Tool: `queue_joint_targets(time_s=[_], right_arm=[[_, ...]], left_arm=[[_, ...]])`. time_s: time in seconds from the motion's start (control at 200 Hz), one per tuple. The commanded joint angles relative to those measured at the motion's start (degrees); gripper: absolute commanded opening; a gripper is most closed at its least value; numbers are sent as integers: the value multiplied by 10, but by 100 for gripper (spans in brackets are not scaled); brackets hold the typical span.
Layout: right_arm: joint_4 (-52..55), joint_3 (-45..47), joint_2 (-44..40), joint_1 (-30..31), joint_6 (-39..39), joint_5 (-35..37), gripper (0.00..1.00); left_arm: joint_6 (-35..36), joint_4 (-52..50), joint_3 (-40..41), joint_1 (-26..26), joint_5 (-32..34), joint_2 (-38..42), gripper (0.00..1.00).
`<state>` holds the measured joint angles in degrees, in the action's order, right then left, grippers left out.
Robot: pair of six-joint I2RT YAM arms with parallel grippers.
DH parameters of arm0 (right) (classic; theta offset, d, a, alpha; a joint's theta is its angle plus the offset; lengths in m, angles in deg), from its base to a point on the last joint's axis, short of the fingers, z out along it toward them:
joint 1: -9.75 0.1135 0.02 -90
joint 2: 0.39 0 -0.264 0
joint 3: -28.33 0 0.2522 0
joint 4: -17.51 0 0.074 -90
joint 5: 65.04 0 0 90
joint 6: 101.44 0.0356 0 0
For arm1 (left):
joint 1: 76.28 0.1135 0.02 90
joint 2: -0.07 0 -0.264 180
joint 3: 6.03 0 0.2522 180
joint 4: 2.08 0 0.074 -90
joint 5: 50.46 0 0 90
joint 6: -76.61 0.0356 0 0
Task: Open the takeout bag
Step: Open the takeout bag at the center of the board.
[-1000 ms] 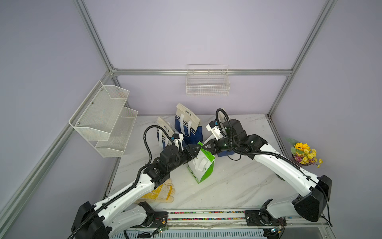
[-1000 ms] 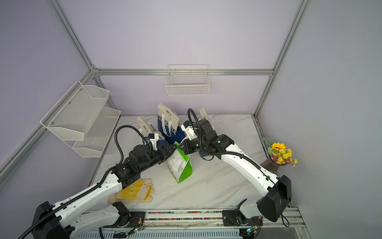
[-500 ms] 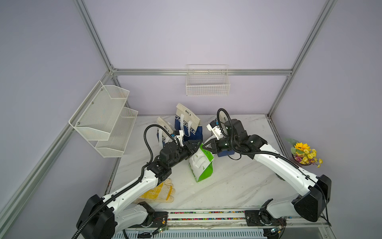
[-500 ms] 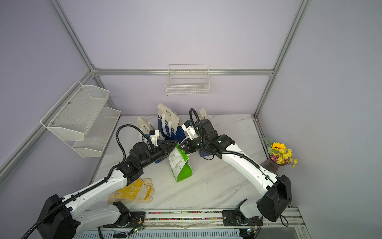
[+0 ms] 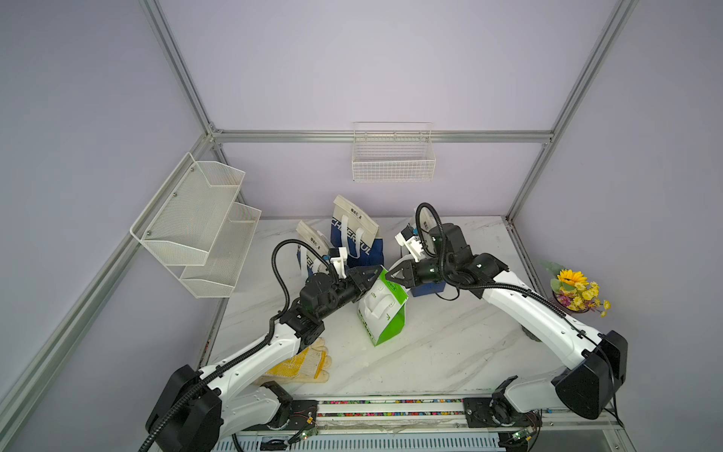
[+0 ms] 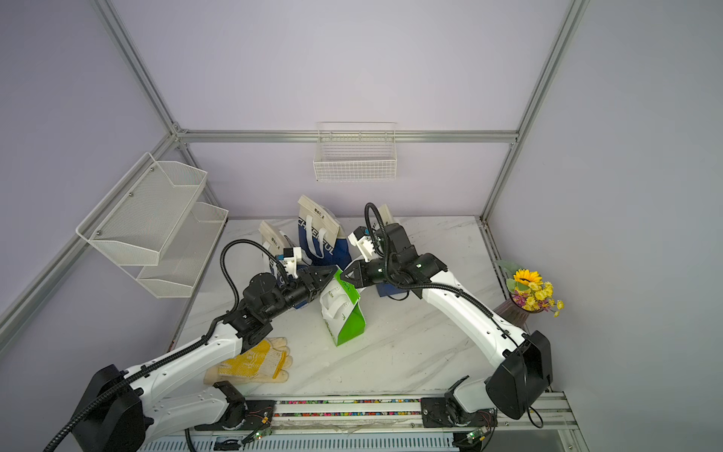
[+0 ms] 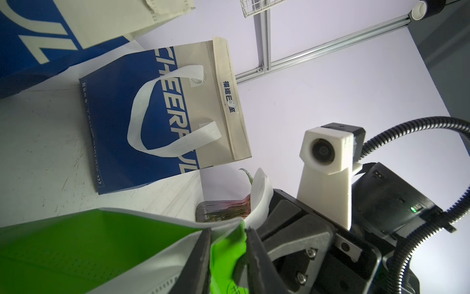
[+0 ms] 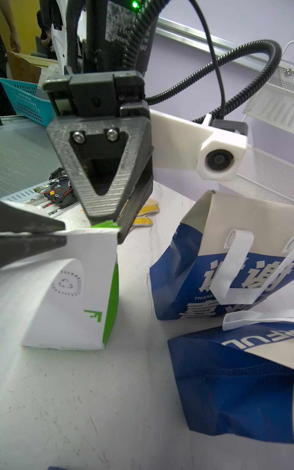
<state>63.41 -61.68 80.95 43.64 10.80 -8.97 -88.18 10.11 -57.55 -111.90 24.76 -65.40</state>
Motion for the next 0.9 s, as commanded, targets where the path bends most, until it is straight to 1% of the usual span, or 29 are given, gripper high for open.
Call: queue_joint_targets(time_s=[0.0,0.15,0.305,0.425,0.51,0.62,0.695,0.785,0.825,0.895], right_arm=[[-38,4,-4,0,10,-40,0],[-41,4,0,-4,16,-44,0],[-46,12,4,-8,23,-48,0],[-51,17,6,-14,29,-53,0],[-52,20,5,-17,30,-57,0],[-52,22,4,-17,32,-61,0],[-51,22,4,-17,32,-60,0],[-50,23,-4,-17,36,-38,0],[-44,22,-13,-17,36,-12,9],[-21,18,-33,-16,24,47,35]], left_arm=[[-11,42,8,-2,-27,8,29],[-16,55,22,-2,-28,4,28],[-15,71,28,-2,-26,3,20],[-14,87,32,-2,-26,2,20],[-10,95,35,-2,-25,0,13],[-1,92,27,-2,-27,-10,8],[5,82,19,-2,-26,-17,0],[12,53,11,-2,-19,-17,0],[18,26,4,-2,-10,-11,0],[36,-26,-4,-4,12,10,0]])
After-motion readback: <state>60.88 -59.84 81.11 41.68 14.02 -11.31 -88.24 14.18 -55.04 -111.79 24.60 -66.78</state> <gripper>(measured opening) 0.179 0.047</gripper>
